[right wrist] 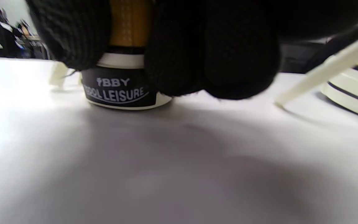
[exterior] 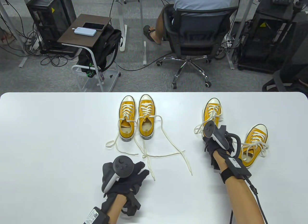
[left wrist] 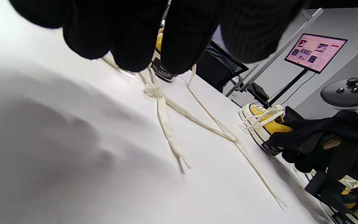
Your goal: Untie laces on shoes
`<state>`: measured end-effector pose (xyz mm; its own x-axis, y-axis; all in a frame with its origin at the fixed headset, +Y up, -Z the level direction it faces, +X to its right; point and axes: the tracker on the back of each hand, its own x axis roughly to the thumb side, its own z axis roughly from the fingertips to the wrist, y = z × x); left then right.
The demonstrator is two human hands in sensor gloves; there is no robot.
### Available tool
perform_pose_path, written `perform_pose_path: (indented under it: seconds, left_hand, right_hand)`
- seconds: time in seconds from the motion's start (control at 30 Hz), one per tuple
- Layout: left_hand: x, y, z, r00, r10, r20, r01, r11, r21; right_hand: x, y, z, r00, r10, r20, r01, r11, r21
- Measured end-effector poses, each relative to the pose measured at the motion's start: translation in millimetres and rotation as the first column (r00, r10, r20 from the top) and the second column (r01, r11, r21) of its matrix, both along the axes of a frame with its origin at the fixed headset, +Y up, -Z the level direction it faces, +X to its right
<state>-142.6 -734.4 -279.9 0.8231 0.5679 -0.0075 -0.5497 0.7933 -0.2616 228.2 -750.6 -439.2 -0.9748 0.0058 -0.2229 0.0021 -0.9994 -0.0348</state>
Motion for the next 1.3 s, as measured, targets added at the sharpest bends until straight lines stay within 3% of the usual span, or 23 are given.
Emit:
perform_pose_path:
  seconds: [0.2, 0.43, 0.67, 0.83, 1.07, 1.3]
  left_hand:
    - [-1, 2, 0, 1.0, 0.014, -0.007, -0.014, 1.0, 0.008]
    - [-1, 2, 0, 1.0, 0.02, -0.004, -0.019, 1.0, 0.016]
    - [-9, 1, -1, 0.998, 0.057, -0.036, -0.057, 0.998, 0.01]
    - [-15, 0, -1, 0.995, 0.082, -0.06, -0.082, 0.997, -0.001]
    - [-23, 2, -1, 0.99, 0.109, -0.091, -0.108, 0.994, 0.011]
    - [-28, 1, -2, 0.985, 0.131, -0.11, -0.131, 0.991, 0.004]
  right_hand:
    - [-3, 10, 12, 0.996, -0.037, -0.08, 0.039, 0.999, 0.028]
    - [-24, 53, 40, 0.983, -0.054, -0.173, 0.076, 0.989, 0.124]
    - [-53, 101, 82, 0.956, -0.012, -0.292, 0.078, 0.973, 0.218]
    - [-75, 125, 121, 0.925, 0.013, -0.379, 0.089, 0.964, 0.251]
    - [-98, 137, 178, 0.892, -0.041, -0.45, 0.153, 0.964, 0.216]
    - [-116, 129, 213, 0.863, -0.03, -0.504, 0.125, 0.98, 0.157]
